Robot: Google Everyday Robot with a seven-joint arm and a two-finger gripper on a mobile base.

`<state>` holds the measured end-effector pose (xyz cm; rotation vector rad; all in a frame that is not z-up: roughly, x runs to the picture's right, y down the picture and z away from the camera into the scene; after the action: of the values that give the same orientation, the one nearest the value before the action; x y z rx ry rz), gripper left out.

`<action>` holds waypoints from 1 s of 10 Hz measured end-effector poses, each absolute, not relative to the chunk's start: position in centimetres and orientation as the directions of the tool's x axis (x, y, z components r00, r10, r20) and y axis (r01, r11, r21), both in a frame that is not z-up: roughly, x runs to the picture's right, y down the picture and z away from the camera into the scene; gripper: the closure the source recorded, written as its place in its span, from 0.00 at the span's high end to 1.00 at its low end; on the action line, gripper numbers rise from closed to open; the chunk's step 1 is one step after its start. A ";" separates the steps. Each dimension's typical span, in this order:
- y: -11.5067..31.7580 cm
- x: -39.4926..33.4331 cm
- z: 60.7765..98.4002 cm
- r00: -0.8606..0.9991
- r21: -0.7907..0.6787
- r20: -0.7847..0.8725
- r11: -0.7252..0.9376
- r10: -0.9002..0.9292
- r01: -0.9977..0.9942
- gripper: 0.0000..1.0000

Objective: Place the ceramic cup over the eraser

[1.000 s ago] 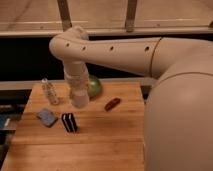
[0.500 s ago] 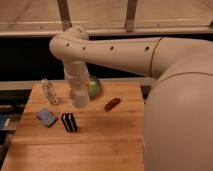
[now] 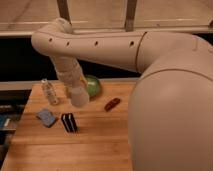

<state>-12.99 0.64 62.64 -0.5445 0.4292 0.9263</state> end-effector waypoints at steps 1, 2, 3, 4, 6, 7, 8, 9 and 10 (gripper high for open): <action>0.7 -13.0 62.5 0.537 -0.249 -0.567 0.491 0.625 -0.835 0.00; 0.8 -13.1 62.5 0.540 -0.250 -0.568 0.495 0.621 -0.832 0.00; 1.1 -13.4 62.5 0.549 -0.260 -0.564 0.498 0.617 -0.827 0.00; 1.5 -13.9 62.5 0.562 -0.280 -0.559 0.499 0.610 -0.820 0.00; 2.2 -14.9 62.7 0.585 -0.313 -0.549 0.501 0.597 -0.807 0.00; 2.6 -15.4 62.8 0.595 -0.329 -0.545 0.502 0.591 -0.800 0.00; 2.9 -16.0 62.8 0.608 -0.344 -0.540 0.507 0.582 -0.791 0.00; 3.4 -16.7 62.7 0.621 -0.359 -0.535 0.512 0.572 -0.781 0.00; 3.8 -17.3 62.7 0.633 -0.371 -0.533 0.518 0.561 -0.771 0.00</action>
<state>-17.31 3.80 62.73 -0.6268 0.3711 0.8210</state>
